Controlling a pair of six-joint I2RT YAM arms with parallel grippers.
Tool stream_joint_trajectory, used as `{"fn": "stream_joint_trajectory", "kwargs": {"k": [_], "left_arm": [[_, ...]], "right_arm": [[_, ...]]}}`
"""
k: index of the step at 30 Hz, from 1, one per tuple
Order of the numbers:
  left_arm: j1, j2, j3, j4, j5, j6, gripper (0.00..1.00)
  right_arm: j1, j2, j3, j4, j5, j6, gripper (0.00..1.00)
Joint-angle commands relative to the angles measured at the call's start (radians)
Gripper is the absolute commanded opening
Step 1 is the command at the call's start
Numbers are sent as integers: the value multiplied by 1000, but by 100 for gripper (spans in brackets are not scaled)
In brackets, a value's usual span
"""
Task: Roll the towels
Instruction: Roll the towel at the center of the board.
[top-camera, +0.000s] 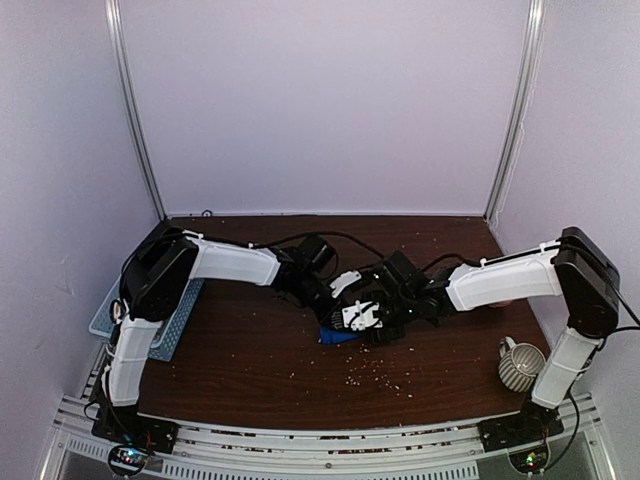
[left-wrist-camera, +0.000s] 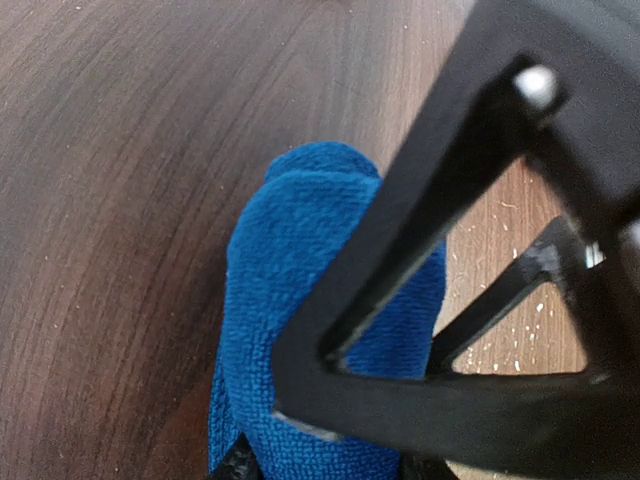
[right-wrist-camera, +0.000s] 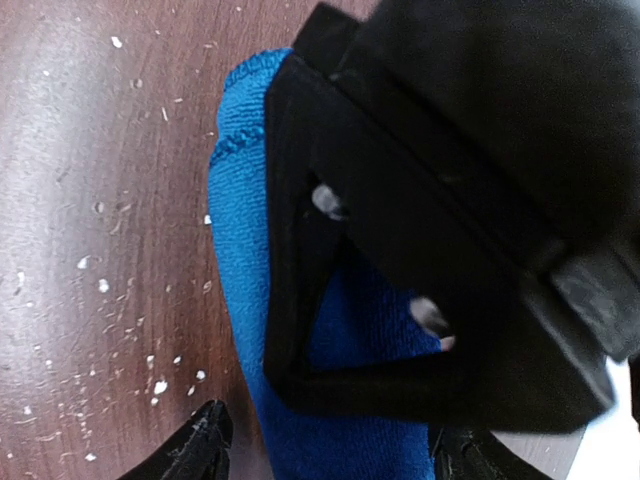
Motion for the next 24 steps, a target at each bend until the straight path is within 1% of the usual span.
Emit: {"fn": "stream_joint_trajectory", "kwargs": {"k": [1, 5, 10, 12, 16, 21, 24], "left_arm": [[-9, 80, -31, -168, -14, 19, 34], [-9, 77, -33, -170, -22, 18, 36], [-9, 66, -33, -180, -28, 22, 40], [-9, 54, -37, -187, -42, 23, 44], [-6, 13, -63, -190, -79, 25, 51], [1, -27, -99, -198, -109, 22, 53], [3, -62, -133, -189, -149, 16, 53]], "right_arm": [[7, 50, 18, 28, 35, -34, 67], [8, 82, 19, 15, 34, -44, 61], [7, 117, 24, -10, 25, -35, 47], [7, 127, 24, -16, 20, -27, 43], [8, 146, 26, -33, 13, -24, 39], [8, 165, 32, -54, -5, -13, 37], [8, 174, 44, -83, -35, -4, 36]]}}
